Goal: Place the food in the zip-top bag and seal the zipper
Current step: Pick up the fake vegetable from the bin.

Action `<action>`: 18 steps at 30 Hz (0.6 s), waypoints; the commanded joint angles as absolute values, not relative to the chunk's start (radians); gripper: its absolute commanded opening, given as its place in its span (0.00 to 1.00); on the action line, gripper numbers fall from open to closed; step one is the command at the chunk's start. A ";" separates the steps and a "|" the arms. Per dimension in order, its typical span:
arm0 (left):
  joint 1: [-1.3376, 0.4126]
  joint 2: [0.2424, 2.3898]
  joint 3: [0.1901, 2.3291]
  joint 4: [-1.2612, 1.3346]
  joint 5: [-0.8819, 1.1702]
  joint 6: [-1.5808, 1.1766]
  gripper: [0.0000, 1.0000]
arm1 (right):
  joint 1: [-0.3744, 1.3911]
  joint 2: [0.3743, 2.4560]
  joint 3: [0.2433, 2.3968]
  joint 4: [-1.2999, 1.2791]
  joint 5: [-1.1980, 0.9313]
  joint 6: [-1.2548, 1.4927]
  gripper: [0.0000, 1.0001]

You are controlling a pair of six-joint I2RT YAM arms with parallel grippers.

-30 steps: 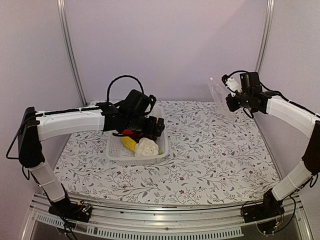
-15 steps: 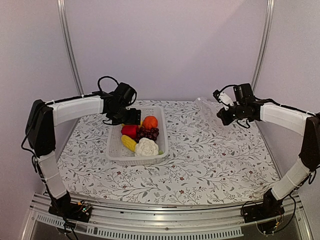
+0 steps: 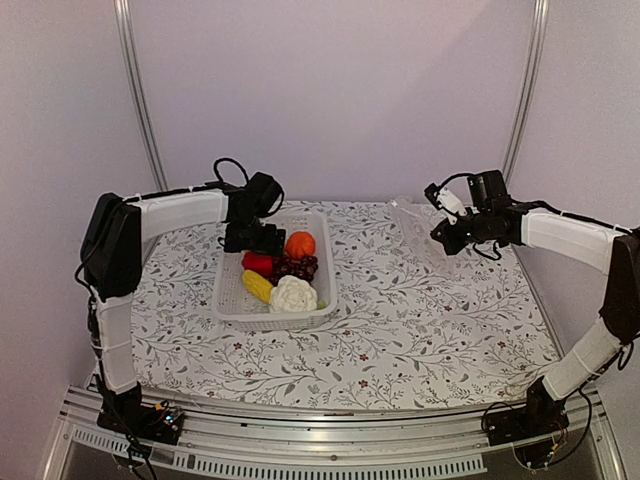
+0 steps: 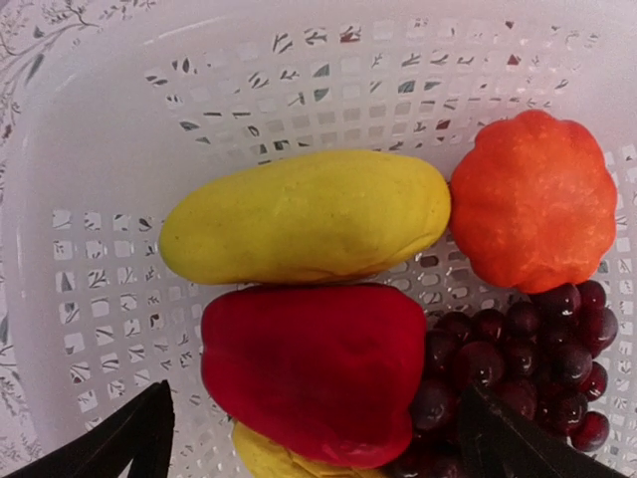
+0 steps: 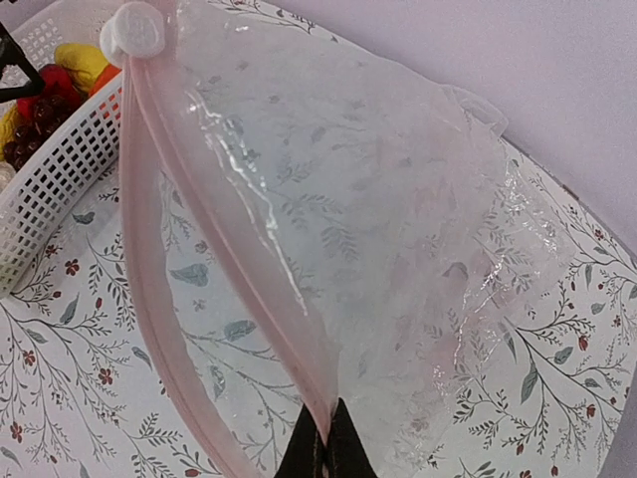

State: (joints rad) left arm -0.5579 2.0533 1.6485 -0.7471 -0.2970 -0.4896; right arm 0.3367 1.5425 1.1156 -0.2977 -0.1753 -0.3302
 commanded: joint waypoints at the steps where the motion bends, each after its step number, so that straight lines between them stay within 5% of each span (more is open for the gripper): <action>1: -0.545 2.088 1.700 -0.770 -0.325 -0.464 1.00 | 0.340 1.517 1.103 -0.294 -0.215 -0.328 0.00; 18: -0.570 2.269 1.980 -0.620 -0.100 -0.271 0.93 | 0.340 1.534 1.105 -0.296 -0.184 -0.337 0.00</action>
State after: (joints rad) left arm -0.5613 2.1933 1.9251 -0.6327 -0.1593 -0.3210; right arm 0.3367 1.5421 1.1130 -0.2977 -0.1928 -0.3336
